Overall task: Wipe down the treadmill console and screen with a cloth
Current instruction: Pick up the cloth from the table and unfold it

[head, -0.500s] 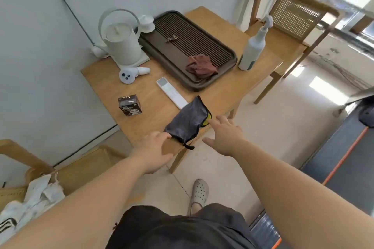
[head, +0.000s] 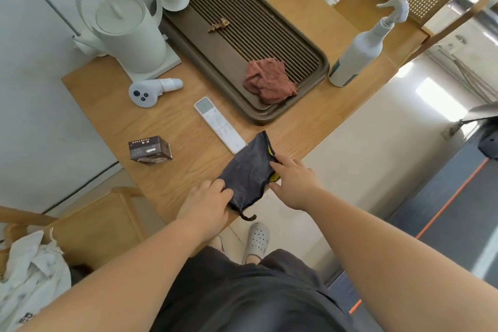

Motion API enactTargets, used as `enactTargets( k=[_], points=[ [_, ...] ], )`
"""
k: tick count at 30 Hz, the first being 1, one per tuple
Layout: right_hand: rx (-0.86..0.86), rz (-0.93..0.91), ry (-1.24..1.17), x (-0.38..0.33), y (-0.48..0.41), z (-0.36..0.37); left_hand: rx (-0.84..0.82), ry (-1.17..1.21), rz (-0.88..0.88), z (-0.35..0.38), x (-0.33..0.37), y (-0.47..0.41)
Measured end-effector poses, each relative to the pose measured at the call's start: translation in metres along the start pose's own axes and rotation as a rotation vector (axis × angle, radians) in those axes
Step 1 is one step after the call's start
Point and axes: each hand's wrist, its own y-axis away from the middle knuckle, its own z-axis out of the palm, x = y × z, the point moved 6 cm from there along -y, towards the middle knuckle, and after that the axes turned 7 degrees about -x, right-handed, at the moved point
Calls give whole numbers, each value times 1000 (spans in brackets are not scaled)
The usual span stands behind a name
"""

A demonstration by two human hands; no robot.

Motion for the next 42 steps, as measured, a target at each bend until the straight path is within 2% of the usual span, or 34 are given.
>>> enactTargets(
  k=[5,8,12,17,23,26,31,37,42],
  points=[
    [27,-23,144,4,-2,5,44,-23,38,-2,-7,-6],
    [109,-36,250,12,-5,8,53,-24,61,-5,-10,-6],
    [255,-70,242,15,-8,2,137,92,41,-23,-15,1],
    [279,-138,272,9,6,2,249,271,11,-40,-19,19],
    [586,-272,-207,17,68,-19,374,574,-82,-66,-17,55],
    [626,-188,-372,23,107,-30,345,684,-56,-75,-17,71],
    [553,-46,-717,24,161,-21,286,921,93,-94,-2,85],
    [781,142,-1010,21,254,26,201,1113,197,-96,28,108],
    [840,233,-1155,19,320,81,56,1142,304,-71,75,124]
  ],
)
